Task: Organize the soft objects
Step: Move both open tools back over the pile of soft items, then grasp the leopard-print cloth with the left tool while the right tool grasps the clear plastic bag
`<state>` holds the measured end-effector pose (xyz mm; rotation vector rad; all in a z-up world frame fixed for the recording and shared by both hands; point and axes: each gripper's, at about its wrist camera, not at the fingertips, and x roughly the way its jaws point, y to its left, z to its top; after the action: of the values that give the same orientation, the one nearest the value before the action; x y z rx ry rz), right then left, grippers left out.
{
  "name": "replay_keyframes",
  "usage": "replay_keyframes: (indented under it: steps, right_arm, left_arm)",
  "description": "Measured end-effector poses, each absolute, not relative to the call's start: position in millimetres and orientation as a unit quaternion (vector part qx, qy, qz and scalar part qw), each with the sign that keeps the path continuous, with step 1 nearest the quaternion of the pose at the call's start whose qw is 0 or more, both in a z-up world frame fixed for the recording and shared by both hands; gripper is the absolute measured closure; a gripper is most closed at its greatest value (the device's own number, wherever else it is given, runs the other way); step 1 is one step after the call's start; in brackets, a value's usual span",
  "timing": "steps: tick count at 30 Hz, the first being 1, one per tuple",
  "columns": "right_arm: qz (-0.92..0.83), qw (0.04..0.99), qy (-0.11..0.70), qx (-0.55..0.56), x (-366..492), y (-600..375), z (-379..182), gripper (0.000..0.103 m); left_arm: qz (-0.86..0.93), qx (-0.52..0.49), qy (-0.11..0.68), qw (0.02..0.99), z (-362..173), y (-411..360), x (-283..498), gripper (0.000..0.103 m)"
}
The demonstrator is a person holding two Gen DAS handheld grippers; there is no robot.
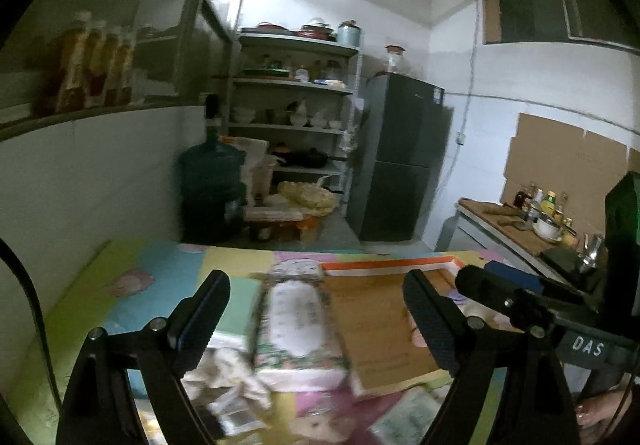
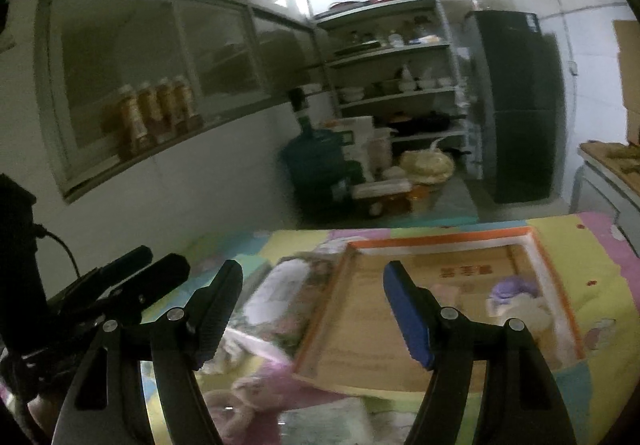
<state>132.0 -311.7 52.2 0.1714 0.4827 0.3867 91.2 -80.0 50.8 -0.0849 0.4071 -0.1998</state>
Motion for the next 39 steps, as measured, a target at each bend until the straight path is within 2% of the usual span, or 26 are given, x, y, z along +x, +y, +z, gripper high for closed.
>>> replay_keyframes:
  steps: [19,28,39]
  right_arm:
    - [0.292,0.916,0.273,0.022,140,-170,31,0.029]
    - [0.319,0.896,0.308,0.001,157,-121,11,0.029]
    - [0.323,0.886,0.332,-0.011,169,-89,-3,0.029]
  left_arm:
    - [0.003,-0.081,0.208,0.975,32,67,52,0.014]
    - [0.023,-0.113,0.252,0.961,-16,120,39,0.014]
    - [-0.007,-0.138,0.315,0.939,-76,128,44,0.023]
